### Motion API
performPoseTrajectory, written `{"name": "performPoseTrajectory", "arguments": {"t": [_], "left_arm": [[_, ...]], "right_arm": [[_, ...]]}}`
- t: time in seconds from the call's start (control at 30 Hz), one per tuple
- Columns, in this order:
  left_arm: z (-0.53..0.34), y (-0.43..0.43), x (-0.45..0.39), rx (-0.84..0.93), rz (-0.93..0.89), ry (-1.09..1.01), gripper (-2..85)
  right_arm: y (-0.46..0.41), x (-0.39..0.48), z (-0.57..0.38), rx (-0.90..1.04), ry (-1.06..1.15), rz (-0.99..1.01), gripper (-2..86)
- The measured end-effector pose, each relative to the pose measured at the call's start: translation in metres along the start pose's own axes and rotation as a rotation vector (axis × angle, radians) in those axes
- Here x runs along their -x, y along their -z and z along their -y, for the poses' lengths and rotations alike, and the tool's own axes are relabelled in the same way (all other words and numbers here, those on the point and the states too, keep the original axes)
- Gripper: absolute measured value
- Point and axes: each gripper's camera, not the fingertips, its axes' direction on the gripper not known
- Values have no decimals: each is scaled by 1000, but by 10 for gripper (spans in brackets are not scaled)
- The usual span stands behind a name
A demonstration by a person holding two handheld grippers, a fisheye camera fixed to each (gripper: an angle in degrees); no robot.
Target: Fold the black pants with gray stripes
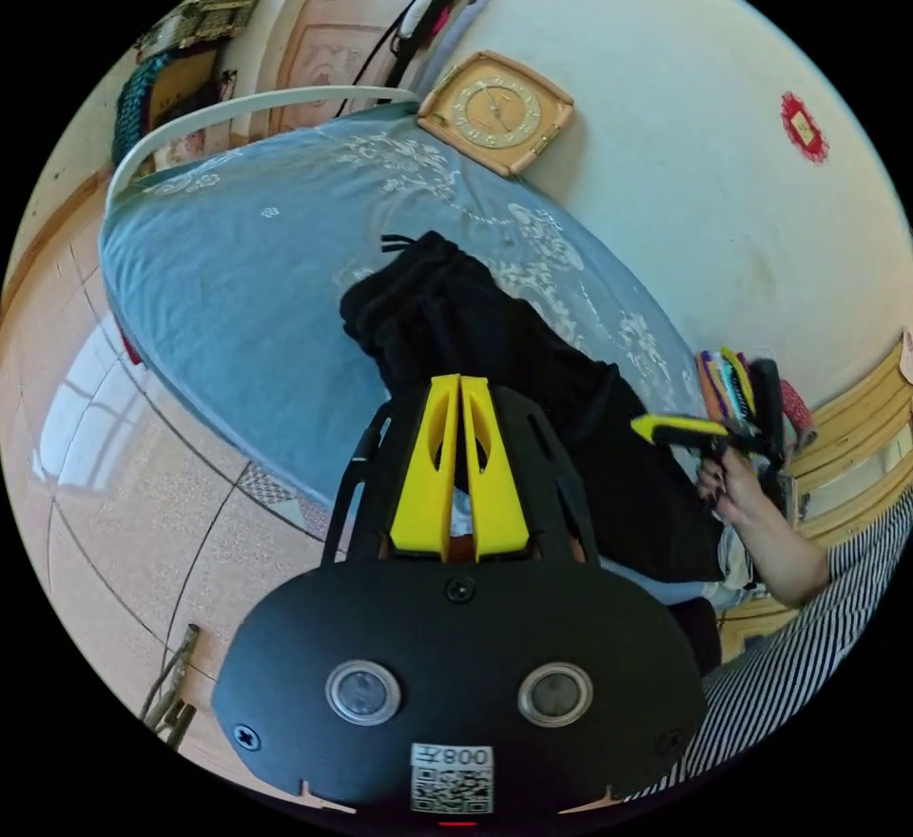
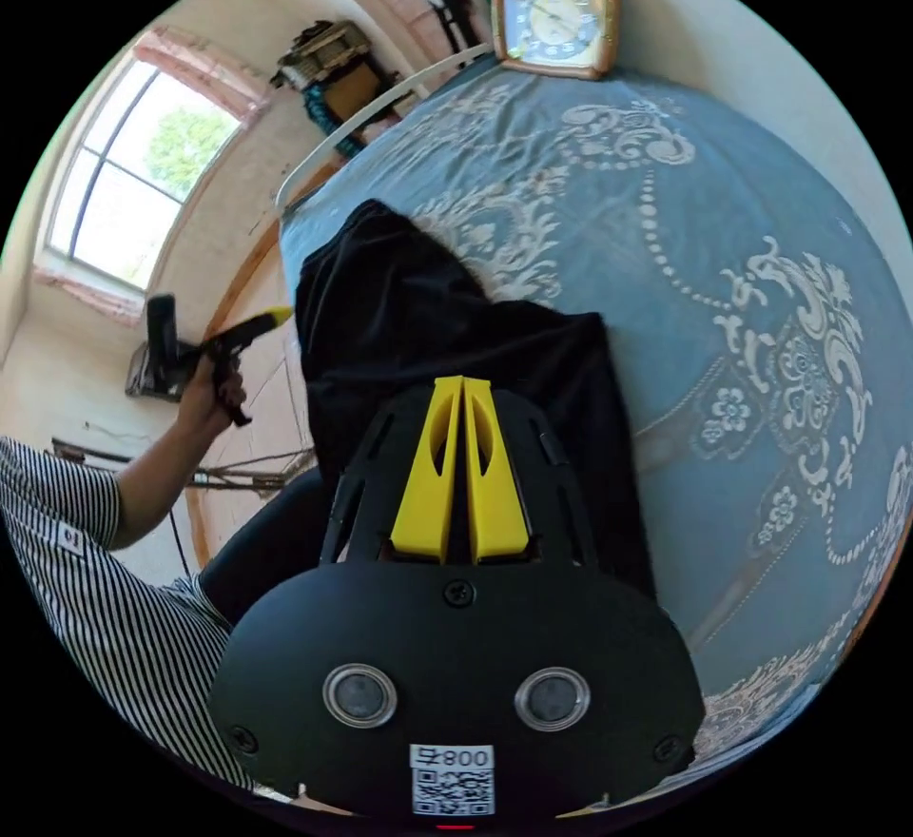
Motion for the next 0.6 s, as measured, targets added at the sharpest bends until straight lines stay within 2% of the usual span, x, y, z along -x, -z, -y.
{"name": "performPoseTrajectory", "arguments": {"t": [0.07,0.13,0.23,0.43,0.53,0.6], "left_arm": [[0,-21,2,83,38,-1,2],[-5,-26,3,54,-1,27,2],[-9,-26,-7,61,-15,31,2],[-42,-26,-62,57,-161,-168,1],[-64,-44,-99,139,-155,-301,1],[-79,-68,-124,231,-86,-405,1]], "right_arm": [[-30,23,-10,89,43,-35,0],[-46,30,-18,96,64,-107,0],[-44,28,-22,106,29,-53,1],[-27,44,-55,104,35,-97,1],[-25,58,-85,120,30,-140,1],[-29,65,-103,146,15,-171,1]]}}
